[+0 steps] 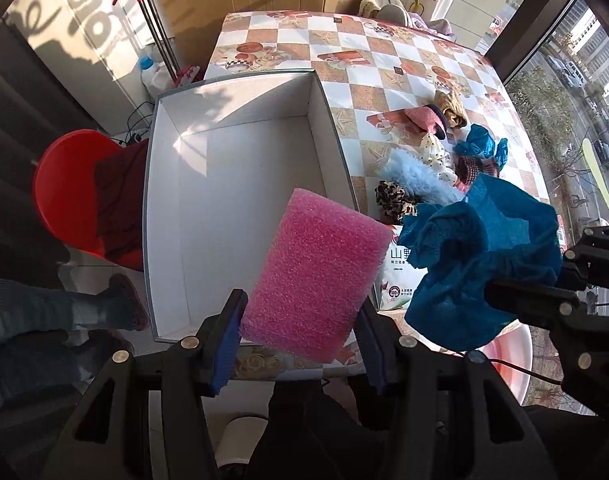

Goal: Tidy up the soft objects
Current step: 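Carry the pink sponge and blue glove toward the white box with both tools, then lower the sponge and glove into the white box and open both tools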

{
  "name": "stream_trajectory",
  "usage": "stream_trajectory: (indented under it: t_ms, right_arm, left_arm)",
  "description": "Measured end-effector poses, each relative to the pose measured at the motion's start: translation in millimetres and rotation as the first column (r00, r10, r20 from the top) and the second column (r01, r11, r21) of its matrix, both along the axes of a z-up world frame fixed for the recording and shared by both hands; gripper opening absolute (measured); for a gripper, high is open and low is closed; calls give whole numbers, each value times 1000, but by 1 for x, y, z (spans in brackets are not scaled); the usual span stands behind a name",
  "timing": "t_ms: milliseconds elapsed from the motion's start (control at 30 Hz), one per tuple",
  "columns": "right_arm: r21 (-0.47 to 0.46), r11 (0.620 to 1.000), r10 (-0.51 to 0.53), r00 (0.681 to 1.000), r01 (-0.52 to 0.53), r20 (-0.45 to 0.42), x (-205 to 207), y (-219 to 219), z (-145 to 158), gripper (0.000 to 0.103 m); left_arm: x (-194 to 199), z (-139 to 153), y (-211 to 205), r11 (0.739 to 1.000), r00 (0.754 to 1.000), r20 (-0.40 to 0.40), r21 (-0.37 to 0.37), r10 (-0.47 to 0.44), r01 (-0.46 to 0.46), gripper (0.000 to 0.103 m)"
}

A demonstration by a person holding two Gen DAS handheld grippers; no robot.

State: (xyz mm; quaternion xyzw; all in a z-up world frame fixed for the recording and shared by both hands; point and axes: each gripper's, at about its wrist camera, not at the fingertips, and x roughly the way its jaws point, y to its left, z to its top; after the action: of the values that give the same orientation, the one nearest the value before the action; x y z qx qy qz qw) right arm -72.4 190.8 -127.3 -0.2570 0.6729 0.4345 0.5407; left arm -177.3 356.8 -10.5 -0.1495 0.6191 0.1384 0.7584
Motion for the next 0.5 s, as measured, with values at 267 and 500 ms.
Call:
stream_trajectory:
  t_ms: [267, 500]
  right_arm:
    - [17, 999, 39, 999, -39, 6, -6, 24, -2, 13]
    - [22, 999, 49, 999, -49, 18, -8, 43, -3, 13]
  left_arm:
    - [-4, -3, 14, 999, 1000, 6, -14, 30, -30, 57]
    - [-4, -4, 27, 999, 999, 2, -1, 43, -43, 56]
